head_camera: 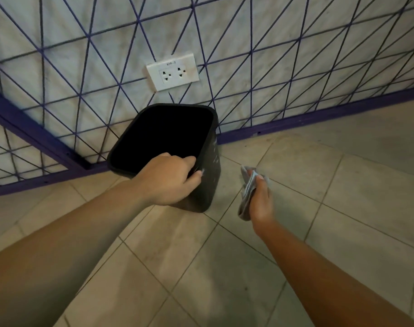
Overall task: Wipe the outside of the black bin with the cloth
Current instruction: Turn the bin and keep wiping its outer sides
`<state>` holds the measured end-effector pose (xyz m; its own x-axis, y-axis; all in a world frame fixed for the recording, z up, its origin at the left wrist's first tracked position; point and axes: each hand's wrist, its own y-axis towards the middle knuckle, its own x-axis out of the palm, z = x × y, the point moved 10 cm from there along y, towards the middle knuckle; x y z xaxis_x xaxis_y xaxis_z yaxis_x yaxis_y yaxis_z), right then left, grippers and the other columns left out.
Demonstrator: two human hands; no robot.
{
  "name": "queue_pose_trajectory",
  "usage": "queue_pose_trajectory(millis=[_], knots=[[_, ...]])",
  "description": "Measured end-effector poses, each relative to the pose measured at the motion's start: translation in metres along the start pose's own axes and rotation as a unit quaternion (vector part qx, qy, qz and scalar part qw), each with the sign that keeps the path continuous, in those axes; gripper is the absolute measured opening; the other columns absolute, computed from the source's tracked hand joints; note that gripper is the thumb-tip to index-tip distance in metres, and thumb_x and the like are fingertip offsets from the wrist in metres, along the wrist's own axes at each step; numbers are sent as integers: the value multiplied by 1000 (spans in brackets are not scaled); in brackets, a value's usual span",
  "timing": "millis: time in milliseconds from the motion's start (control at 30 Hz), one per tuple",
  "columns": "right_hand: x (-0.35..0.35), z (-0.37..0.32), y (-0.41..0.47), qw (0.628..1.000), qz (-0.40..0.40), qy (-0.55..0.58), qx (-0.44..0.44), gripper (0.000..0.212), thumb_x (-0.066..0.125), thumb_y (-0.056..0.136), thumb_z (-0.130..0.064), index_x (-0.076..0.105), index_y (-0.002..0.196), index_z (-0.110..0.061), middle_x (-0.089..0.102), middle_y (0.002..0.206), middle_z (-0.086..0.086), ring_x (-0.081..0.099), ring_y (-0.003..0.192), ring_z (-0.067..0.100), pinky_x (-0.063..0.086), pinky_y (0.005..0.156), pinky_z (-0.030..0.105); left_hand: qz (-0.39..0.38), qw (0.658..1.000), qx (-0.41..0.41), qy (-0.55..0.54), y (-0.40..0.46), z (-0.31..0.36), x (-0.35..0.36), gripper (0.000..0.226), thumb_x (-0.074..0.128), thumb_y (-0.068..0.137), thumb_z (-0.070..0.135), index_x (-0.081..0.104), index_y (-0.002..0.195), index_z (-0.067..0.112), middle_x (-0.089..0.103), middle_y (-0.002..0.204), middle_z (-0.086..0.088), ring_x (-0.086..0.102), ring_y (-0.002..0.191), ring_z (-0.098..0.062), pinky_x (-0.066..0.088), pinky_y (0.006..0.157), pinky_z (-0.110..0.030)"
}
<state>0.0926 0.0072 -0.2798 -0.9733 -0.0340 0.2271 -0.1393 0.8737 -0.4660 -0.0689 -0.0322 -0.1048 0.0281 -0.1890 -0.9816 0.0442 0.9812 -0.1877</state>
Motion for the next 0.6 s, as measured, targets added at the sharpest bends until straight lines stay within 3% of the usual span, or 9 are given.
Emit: queue_pose_trajectory(millis=[100, 200, 267, 333, 400, 500, 600], knots=[[6, 21, 4, 999, -5, -3, 44, 52, 32, 111, -42, 39, 159, -22, 48, 154, 12, 51, 129, 26, 36, 101, 37, -7, 1000, -3, 4, -5, -10, 7, 29, 33, 101, 45, 48, 90, 23, 56, 70, 3, 56, 64, -16, 39, 56, -31], [22, 41, 0, 995, -22, 19, 94, 59, 35, 110, -46, 30, 163, -22, 45, 156, 13, 51, 134, 33, 40, 102, 39, 5, 999, -31, -25, -2, -11, 12, 46, 25, 102, 50, 58, 106, 18, 65, 81, 0, 61, 70, -14, 45, 61, -31], [38, 46, 0, 994, -43, 39, 94, 57, 36, 110, -45, 31, 162, -20, 47, 152, 10, 58, 121, 24, 46, 91, 30, 2, 999, -38, -38, 2, -7, 13, 47, 23, 103, 50, 58, 99, 19, 61, 75, 2, 55, 65, -10, 36, 57, -25], [55, 43, 6, 994, -45, 64, 72, 50, 33, 112, -40, 34, 158, -21, 50, 138, 4, 57, 101, 6, 48, 79, 22, 11, 999, -32, -32, 4, -4, 10, 41, 26, 104, 45, 47, 75, 25, 47, 60, 5, 43, 51, -7, 28, 51, -23], [75, 43, 14, 997, -20, 74, 26, 49, 34, 111, -43, 40, 153, -19, 53, 137, 1, 59, 112, 5, 54, 92, 24, 21, 999, -21, -27, 5, -3, 8, 41, 28, 104, 44, 35, 67, 27, 39, 53, 4, 35, 43, -8, 26, 48, -28], [101, 82, 30, 999, -3, 46, 5, 90, 37, 87, -85, 35, 161, -35, 48, 159, 2, 46, 147, 20, 39, 123, 48, 29, 999, -15, -41, 6, -6, 10, 44, 26, 102, 47, 37, 66, 24, 41, 51, 1, 38, 42, -14, 30, 46, -34], [116, 95, 24, 995, 18, 93, 42, 90, 43, 79, -82, 34, 160, -44, 42, 161, 1, 40, 150, 23, 35, 124, 53, 47, 998, -6, -51, 8, -6, 8, 43, 22, 97, 51, 35, 64, 28, 40, 49, 5, 38, 41, -10, 25, 45, -30]])
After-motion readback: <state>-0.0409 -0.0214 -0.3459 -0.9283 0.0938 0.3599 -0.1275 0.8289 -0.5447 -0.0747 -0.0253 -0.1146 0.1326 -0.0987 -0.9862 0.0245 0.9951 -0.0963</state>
